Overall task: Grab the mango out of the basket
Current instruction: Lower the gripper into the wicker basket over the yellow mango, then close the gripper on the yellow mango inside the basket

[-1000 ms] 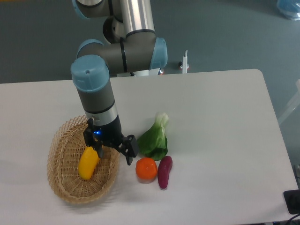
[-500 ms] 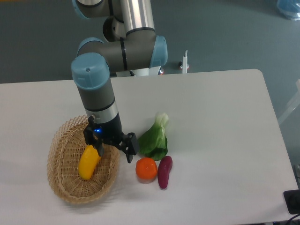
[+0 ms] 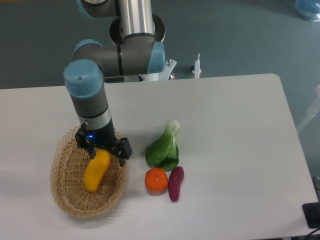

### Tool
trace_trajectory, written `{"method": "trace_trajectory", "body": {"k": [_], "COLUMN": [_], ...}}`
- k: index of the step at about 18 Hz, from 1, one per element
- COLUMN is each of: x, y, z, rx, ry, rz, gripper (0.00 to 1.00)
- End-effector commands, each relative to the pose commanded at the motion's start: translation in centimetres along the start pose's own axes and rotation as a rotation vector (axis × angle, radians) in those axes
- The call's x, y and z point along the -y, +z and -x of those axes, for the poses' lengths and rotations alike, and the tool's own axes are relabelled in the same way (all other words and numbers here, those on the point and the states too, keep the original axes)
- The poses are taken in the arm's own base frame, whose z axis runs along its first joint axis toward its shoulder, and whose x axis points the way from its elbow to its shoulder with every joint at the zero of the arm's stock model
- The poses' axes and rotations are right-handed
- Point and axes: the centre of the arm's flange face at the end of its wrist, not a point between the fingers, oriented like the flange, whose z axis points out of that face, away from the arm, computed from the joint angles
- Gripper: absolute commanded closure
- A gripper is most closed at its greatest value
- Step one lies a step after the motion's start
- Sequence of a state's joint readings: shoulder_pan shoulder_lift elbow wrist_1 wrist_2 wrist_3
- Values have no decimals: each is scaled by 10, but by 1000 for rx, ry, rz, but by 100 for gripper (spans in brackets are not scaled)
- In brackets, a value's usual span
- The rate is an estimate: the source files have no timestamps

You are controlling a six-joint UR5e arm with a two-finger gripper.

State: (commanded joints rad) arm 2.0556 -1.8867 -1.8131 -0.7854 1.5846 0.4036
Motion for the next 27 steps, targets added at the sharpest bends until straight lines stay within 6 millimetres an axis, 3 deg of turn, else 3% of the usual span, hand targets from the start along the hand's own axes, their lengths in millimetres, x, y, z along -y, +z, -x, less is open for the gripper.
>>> {"method": "trace_trajectory", "body": {"k": [11, 23, 27], "x": [2, 5, 6], "y": [52, 71, 69], "z": [-30, -31, -31], "rx": [-81, -84, -82], "ry": [29, 43, 42], "rz": [58, 76, 75], "gripper": [0, 0, 28]}}
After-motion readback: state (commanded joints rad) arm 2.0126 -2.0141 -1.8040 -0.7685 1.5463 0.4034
